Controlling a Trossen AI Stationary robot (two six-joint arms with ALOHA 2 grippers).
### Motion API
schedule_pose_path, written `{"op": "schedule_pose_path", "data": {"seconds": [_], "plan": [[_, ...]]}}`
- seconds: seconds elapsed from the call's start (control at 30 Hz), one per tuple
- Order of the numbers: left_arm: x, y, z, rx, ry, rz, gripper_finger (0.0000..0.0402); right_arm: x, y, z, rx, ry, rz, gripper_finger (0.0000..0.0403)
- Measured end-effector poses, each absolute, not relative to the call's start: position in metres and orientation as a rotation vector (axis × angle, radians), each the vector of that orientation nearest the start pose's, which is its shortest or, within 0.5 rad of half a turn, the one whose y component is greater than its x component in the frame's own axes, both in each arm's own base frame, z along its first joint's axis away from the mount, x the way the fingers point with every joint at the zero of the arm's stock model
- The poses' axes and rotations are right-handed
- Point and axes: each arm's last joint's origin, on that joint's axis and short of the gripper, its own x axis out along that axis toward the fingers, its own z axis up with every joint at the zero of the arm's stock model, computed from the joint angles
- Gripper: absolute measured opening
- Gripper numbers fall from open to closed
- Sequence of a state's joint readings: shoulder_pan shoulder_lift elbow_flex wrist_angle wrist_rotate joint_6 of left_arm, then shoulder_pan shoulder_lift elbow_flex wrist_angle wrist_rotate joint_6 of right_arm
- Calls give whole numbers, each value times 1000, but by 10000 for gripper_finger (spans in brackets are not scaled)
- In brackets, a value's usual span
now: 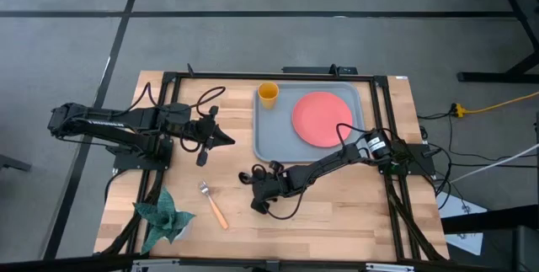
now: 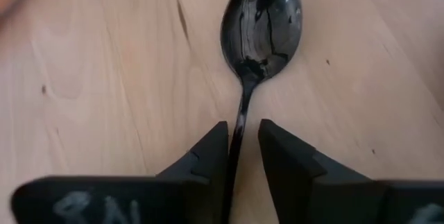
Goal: Pick and place plate/cup/fork/spoon on tray
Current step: Put the black spoon on the gray tray to the left of the pink plate
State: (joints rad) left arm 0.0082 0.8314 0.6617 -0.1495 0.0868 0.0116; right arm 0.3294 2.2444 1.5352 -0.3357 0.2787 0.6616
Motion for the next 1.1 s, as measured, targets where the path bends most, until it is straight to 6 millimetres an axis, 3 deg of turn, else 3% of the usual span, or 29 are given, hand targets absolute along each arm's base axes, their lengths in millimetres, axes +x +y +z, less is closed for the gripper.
{"op": "schedule_pose_path", "data": {"seconds": [0.2,0.33,0.43,0.53,0.7,0.8,0.9,1.1], "plan": [[185,-1,286,-4,318,-80,2,434,141,112,384,981,-304,15],[185,-1,286,-4,318,-80,10,440,144,121,396,976,-274,8],[185,-1,286,-4,319,-80,16,447,151,138,379,970,-216,6],[185,-1,286,-4,319,-80,19,452,152,170,373,901,-291,4],[185,-1,286,-4,318,-80,15,446,129,200,288,885,-651,2],[185,-1,286,-4,318,-80,10,439,109,212,335,869,-857,2],[185,-1,286,-4,319,-80,5,437,79,208,428,885,-1012,2],[185,-1,286,-5,318,-80,3,435,26,174,616,848,-1201,2]]}}
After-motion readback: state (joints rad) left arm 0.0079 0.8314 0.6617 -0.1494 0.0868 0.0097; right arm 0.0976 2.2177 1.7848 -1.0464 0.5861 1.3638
